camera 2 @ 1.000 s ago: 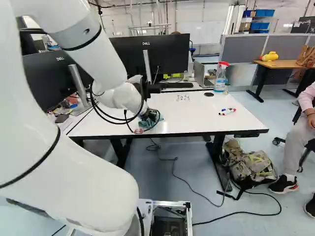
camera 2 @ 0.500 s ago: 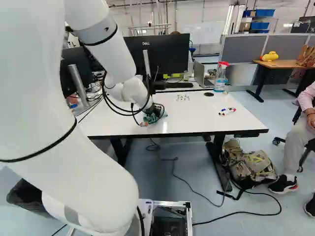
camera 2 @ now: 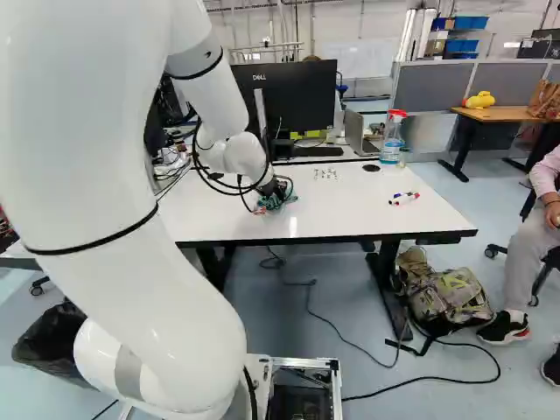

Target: Clean the table with the green towel

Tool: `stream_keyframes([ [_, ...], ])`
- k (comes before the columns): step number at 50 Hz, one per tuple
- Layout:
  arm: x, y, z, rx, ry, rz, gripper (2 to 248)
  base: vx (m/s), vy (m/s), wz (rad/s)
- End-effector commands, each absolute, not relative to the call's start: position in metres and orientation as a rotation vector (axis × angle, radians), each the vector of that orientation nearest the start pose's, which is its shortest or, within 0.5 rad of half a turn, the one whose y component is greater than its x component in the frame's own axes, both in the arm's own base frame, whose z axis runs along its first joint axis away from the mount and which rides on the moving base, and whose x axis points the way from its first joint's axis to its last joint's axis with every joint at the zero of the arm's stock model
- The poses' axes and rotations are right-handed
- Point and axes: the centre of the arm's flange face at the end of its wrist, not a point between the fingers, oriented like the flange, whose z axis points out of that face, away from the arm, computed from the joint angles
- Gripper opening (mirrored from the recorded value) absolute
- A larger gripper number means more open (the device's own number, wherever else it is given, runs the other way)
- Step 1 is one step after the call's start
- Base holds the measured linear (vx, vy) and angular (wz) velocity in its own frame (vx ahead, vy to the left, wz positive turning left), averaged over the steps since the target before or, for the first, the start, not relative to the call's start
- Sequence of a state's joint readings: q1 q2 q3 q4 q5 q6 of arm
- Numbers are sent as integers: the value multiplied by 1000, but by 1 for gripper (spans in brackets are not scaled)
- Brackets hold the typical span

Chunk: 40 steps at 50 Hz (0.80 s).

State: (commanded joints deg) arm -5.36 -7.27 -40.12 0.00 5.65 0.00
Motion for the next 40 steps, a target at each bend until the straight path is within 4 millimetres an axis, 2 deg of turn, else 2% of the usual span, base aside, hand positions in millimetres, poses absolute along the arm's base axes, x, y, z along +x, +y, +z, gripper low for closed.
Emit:
stream_keyframes([
  [7,469,-34,404,-2986,108,-1046,58,0,0,0],
  [16,470,-21,404,-2978,65,-1043,58,0,0,0],
  [40,432,5,404,-2965,-18,-1025,58,0,0,0],
])
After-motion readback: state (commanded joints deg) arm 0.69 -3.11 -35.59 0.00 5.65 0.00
